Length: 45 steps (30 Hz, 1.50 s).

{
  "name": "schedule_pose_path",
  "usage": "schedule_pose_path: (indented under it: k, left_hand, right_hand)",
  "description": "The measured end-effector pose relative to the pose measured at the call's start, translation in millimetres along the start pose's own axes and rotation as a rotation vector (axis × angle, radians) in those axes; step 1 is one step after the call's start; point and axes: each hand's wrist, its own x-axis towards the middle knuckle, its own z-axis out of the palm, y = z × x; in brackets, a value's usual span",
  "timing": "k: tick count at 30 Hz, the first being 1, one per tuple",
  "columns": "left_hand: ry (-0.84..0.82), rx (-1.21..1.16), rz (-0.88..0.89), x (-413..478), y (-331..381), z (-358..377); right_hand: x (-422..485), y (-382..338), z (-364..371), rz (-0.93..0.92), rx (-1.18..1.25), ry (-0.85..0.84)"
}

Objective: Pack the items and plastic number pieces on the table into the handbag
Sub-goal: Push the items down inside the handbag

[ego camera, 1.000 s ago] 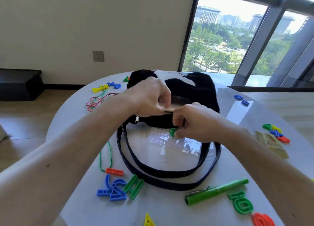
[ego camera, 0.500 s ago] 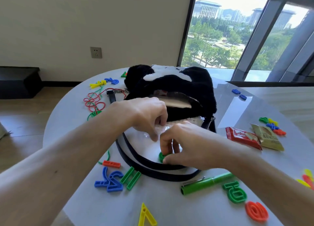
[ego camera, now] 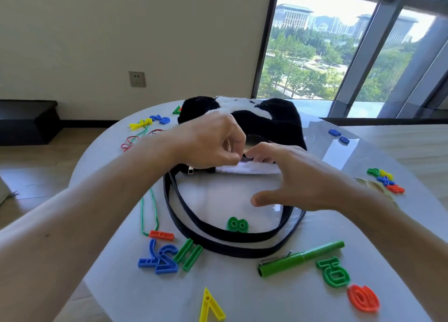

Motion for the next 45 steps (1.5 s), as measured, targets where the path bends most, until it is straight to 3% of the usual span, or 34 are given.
schedule_pose_path:
  k: [3, 6, 9, 12, 16, 19, 23, 26, 35, 45]
  left_hand:
    - [0.048, -0.108, -0.028, -0.3, 5.0, -13.9]
    - [0.309, -0.211, -0.099, 3.1, -9.2, -20.8]
    - [0.481, -0.103, -0.228, 2.6, -36.7, -12.6]
    - [0.331, 0.112, -0.256, -3.7, -54.4, 5.4]
    - [0.192, 0.334, -0.328, -2.3, -58.1, 25.9]
    - [0.268, 0.448, -0.381, 3.7, -61.9, 36.7]
    - [0.442, 0.359, -0.366, 9.8, -61.1, 35.6]
    - [0.491, 0.234, -0.304, 14.5, -59.6, 27.4]
    - [0.429, 0.061, -0.201, 23.8, -48.1, 13.6]
    - [0.36, 0.087, -0.123, 26.9, -36.6, 2.1]
  right_hand:
    - [1.6, 1.6, -0.8, -0.037, 0.022, 0.196]
    - [-2.1, 3.9, -23.5, -0.044, 0.086, 0.312]
    - [-3.6, 19.4, -48.3, -0.011, 0.184, 0.513]
    - [-2.9, 32.5, -56.3, 0.022, 0.386, 0.734]
    - [-3.8, 25.1, -45.6, -0.015, 0.429, 0.833]
    - [-0.5, 16.1, -30.1, -0.067, 0.388, 0.836]
    - [14.6, 14.7, -4.2, -0.133, 0.287, 0.808]
    - [32.8, 13.8, 13.6, -0.163, 0.051, 0.807]
    - [85.7, 12.2, 27.4, -0.077, -0.639, 0.426]
    - [104.8, 1.3, 24.7, -0.207, -0.931, 0.236]
